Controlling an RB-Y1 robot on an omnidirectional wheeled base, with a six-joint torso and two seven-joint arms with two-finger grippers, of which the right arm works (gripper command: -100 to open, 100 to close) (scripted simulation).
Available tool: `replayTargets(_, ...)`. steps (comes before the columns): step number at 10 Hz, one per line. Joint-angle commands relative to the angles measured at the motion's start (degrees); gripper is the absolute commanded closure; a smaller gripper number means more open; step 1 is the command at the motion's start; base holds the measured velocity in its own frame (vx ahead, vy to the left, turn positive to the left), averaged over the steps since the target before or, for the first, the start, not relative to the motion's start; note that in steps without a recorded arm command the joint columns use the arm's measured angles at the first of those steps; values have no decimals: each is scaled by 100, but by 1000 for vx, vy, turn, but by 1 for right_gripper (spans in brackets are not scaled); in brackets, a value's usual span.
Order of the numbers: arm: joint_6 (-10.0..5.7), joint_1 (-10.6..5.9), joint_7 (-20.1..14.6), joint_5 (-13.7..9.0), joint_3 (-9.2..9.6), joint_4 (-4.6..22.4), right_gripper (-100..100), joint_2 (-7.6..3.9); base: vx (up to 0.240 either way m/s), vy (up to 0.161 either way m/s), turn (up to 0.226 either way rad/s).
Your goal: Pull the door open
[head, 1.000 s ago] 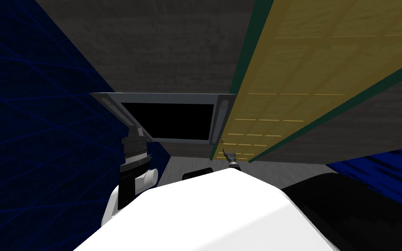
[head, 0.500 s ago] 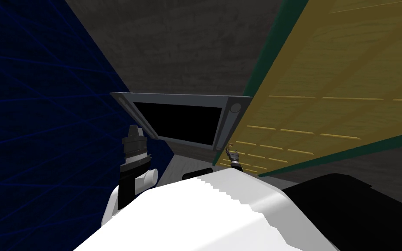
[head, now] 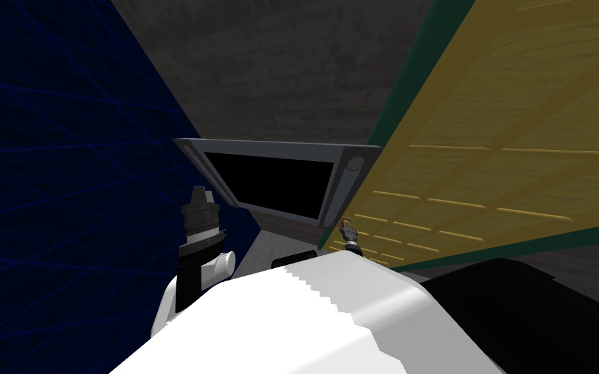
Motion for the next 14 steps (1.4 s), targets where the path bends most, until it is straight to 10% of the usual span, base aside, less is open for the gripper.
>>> replayTargets(1,11,-11,-1,6,14,0,100,8,0,0,0)
replayTargets(14,-18,-118,-1359,-147,115,117,100,-51,-16,-1,9)
